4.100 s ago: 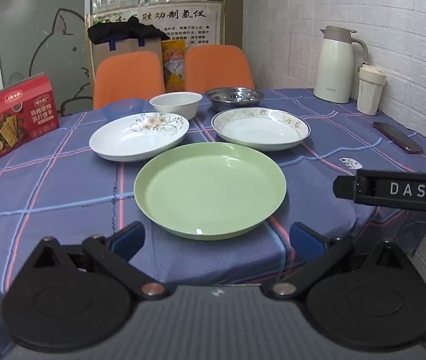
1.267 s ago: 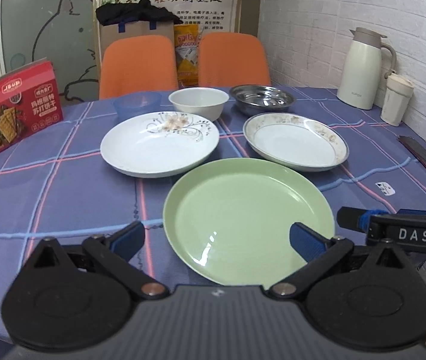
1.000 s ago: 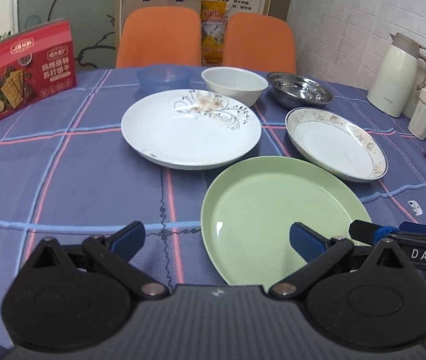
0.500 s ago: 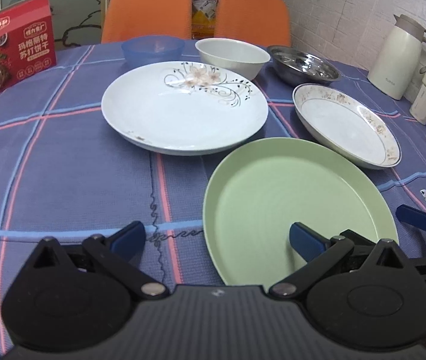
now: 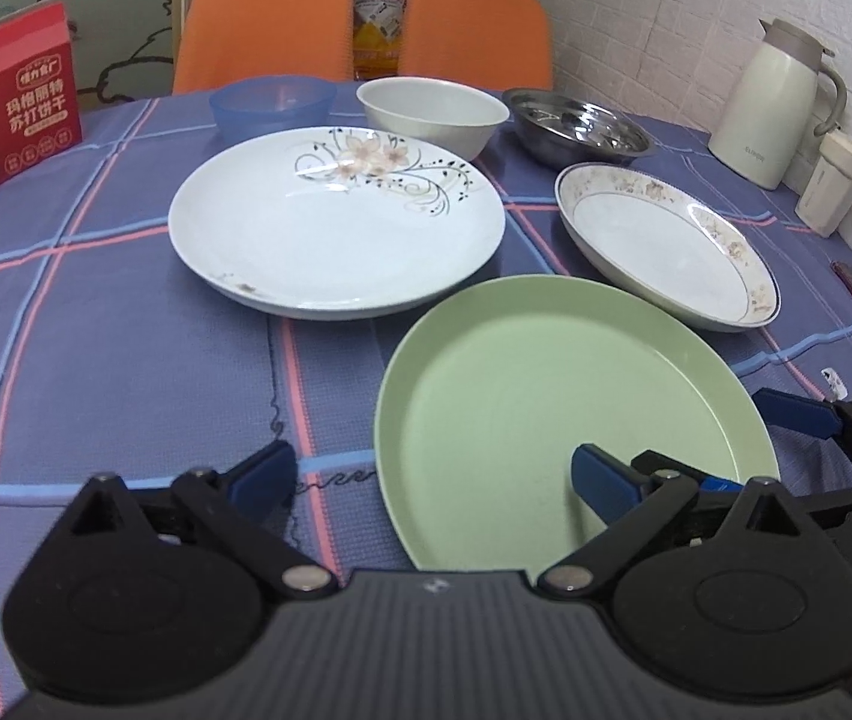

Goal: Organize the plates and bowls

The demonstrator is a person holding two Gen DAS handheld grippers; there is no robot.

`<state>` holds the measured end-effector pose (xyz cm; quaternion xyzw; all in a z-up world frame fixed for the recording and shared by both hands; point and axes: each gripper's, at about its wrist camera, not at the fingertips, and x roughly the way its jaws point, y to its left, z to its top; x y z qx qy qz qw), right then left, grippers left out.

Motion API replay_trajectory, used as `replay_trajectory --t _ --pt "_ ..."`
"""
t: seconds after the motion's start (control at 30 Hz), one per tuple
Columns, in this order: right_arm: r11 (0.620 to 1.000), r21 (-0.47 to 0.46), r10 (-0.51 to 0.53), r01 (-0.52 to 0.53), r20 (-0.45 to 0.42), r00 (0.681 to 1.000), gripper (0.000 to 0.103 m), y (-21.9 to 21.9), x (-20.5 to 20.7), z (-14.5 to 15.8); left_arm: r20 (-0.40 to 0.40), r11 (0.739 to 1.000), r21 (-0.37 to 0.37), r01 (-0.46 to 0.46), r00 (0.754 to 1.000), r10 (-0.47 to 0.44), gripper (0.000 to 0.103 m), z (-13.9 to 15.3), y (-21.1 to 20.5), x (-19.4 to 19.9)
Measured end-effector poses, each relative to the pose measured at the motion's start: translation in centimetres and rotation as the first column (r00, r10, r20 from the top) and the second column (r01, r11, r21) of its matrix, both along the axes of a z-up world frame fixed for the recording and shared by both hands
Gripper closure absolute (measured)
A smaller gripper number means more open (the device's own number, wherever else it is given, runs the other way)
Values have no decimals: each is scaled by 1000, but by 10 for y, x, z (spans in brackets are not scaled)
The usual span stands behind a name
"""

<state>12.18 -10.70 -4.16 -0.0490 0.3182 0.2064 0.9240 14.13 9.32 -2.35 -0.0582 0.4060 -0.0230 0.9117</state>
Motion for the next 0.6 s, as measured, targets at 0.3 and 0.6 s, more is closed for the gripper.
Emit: replay_trajectory --t 0.3,0.6 --pt "1000 7 16 -17 28 999 13 19 -14 -3 25 1000 0 22 999 -22 57 3 -13 -7" --pt "999 -12 50 -50 76 996 13 43 -40 15 33 999 -34 -40 999 41 57 18 14 -41"
